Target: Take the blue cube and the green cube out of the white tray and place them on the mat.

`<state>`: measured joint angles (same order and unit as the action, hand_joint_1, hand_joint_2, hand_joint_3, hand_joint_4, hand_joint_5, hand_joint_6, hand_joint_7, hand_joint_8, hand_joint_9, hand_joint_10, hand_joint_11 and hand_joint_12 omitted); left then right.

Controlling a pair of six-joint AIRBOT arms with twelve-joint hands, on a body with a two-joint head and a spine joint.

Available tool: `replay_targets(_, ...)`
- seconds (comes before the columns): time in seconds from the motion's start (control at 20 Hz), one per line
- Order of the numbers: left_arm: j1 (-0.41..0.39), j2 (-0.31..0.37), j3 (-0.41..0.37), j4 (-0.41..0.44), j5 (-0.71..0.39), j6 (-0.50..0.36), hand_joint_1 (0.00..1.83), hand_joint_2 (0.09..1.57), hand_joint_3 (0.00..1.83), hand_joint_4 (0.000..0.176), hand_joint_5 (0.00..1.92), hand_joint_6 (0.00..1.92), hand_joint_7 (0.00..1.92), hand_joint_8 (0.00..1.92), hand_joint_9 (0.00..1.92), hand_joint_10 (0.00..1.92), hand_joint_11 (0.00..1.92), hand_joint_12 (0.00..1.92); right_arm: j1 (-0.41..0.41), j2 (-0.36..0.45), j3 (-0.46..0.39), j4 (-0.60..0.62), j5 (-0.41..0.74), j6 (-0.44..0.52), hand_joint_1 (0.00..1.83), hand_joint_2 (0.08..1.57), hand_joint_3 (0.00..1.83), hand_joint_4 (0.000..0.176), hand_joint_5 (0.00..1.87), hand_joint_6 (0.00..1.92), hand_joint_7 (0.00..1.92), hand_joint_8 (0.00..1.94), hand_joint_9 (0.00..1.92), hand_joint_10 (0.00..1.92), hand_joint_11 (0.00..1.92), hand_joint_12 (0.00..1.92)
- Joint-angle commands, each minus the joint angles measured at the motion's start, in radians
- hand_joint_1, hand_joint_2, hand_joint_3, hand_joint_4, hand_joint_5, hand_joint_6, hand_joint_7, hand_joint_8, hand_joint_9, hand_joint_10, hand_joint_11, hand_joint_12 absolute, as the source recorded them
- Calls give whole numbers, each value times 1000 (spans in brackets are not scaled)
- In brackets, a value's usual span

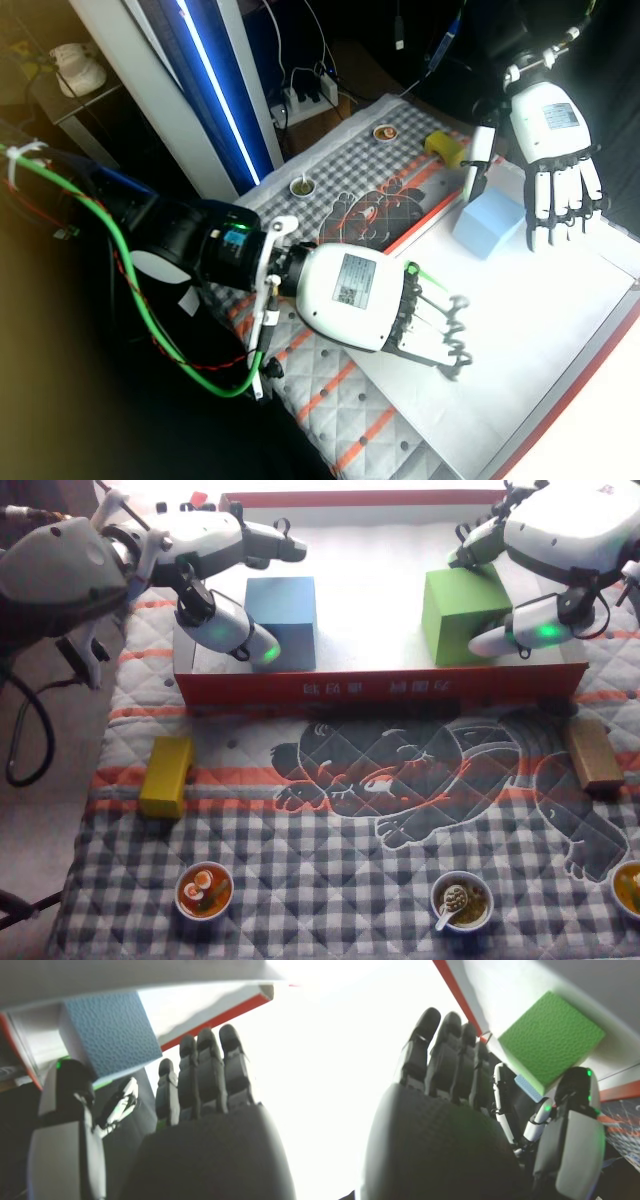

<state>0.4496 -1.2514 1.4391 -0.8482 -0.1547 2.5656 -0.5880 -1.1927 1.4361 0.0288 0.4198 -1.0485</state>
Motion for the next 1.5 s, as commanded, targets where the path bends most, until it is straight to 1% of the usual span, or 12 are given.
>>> replay_targets(0.0, -15, -3, 7, -1, -78, -1, 963, 990, 0, 158, 433, 7, 544, 10, 443, 11, 47, 501, 18, -1, 5, 5, 118, -1, 814, 957, 0, 0, 790, 7, 995, 10, 992, 44, 484, 994)
replay_targets(0.25, -10, -9, 17, -39, -79, -1, 972, 1029, 1, 113, 542, 11, 629, 7, 571, 23, 68, 539, 23, -9, 10, 5, 118, -1, 886, 992, 0, 0, 1019, 49, 1210, 35, 1244, 110, 681, 1400)
replay_targets(0.35, -21, -11, 16, -59, -100, -2, 998, 1054, 2, 89, 713, 7, 775, 19, 718, 28, 121, 426, 36, -8, 11, 5, 118, -1, 1104, 1061, 0, 0, 1083, 785, 1329, 94, 1105, 911, 839, 1556)
replay_targets(0.4, -30, -9, 12, -32, -117, -36, 1161, 1140, 5, 0, 861, 759, 874, 1015, 818, 27, 173, 352, 45, -6, 11, 5, 118, -1, 1123, 1073, 0, 0, 1059, 844, 1275, 60, 1038, 856, 796, 1465)
replay_targets(0.55, -55, 32, -37, 138, -184, -251, 1249, 1134, 0, 0, 1016, 677, 923, 1305, 927, 64, 275, 579, 68, 3, -16, 4, 160, -1, 1234, 1107, 1, 0, 888, 1034, 1104, 873, 968, 465, 657, 1244)
replay_targets(0.7, -54, 133, -166, 346, -291, -454, 1109, 1135, 0, 0, 954, 963, 814, 1172, 593, 1161, 29, 1512, 75, 74, -108, -3, 288, -1, 1218, 1106, 0, 19, 941, 1067, 1059, 843, 991, 747, 766, 1414)
replay_targets(0.85, 3, 226, -284, 509, -380, -626, 1109, 1112, 0, 0, 1000, 895, 866, 1132, 590, 1278, 43, 1531, 25, 177, -215, -27, 386, -1, 1055, 1131, 5, 39, 927, 1076, 996, 490, 808, 770, 321, 1566)
replay_targets(0.9, 58, 285, -366, 556, -431, -650, 1065, 1093, 0, 88, 1029, 891, 838, 1225, 553, 1436, 49, 1629, -30, 220, -268, -31, 445, -1, 1173, 1146, 0, 0, 862, 1071, 985, 964, 762, 886, 277, 1683)
replay_targets(1.1, 183, 385, -508, 600, -526, -652, 1211, 1146, 0, 0, 969, 789, 868, 1370, 611, 1320, 33, 1513, -151, 291, -374, -31, 568, 7, 1130, 1084, 0, 0, 1023, 879, 1069, 659, 976, 812, 644, 1459)
replay_targets(1.15, 203, 392, -527, 603, -534, -657, 1234, 1154, 0, 0, 958, 775, 880, 1390, 640, 1241, 46, 1466, -186, 298, -392, -32, 591, 17, 1095, 1074, 0, 39, 1050, 857, 1126, 423, 1004, 757, 691, 1441)
replay_targets(1.3, 254, 368, -536, 587, -533, -668, 1262, 1105, 0, 0, 1122, 499, 954, 1274, 644, 1209, 3, 1561, -281, 299, -392, -29, 645, 117, 1050, 985, 0, 0, 935, 40, 1160, 68, 997, 346, 563, 1122)
replay_targets(1.45, 269, 333, -514, 559, -512, -668, 1052, 1069, 7, 158, 1063, 819, 765, 736, 555, 1129, 45, 1493, -331, 285, -379, -31, 646, 164, 1009, 939, 1, 0, 699, 0, 881, 0, 904, 51, 482, 837)
